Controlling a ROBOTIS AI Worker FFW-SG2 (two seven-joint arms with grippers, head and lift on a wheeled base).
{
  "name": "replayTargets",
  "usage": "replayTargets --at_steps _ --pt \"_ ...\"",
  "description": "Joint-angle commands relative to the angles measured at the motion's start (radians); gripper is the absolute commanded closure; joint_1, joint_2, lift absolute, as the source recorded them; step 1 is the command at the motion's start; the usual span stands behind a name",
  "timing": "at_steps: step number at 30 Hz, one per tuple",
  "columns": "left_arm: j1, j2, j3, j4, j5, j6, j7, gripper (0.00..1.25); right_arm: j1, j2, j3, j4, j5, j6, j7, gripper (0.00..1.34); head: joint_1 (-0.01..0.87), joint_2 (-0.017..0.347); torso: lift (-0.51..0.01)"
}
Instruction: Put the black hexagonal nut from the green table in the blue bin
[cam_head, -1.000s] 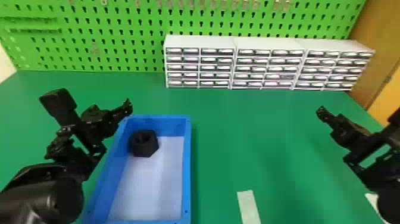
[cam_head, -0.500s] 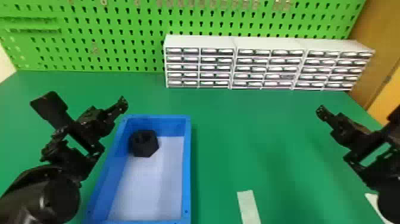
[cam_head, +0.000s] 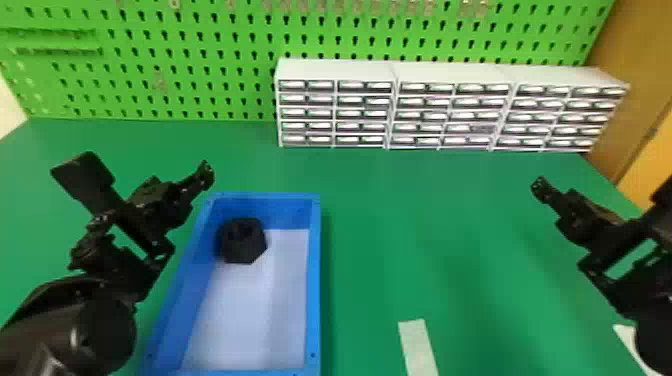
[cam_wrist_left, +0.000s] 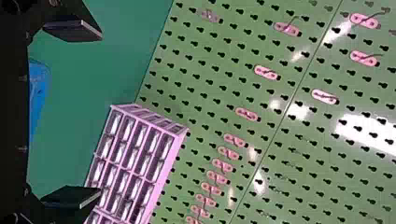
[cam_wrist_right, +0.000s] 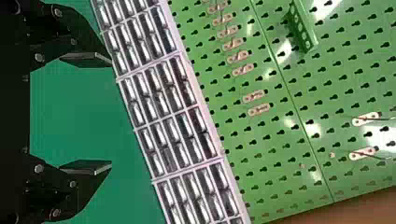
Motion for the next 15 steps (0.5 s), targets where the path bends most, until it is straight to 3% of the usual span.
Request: replayTargets --at_steps 1,15 --pt "0.0 0.0 0.004 0.0 -0.004 0.0 0.0 0.12 0.0 0.001 -0.001 0.0 0.0 -0.001 0.0 0.49 0.692 0.009 -0.097" --pt "-0.002 0.0 0.014 0.0 -0.021 0.002 0.0 0.12 0.0 0.001 -0.001 -0.002 0.002 0.002 0.002 0.49 0.692 0.009 -0.097"
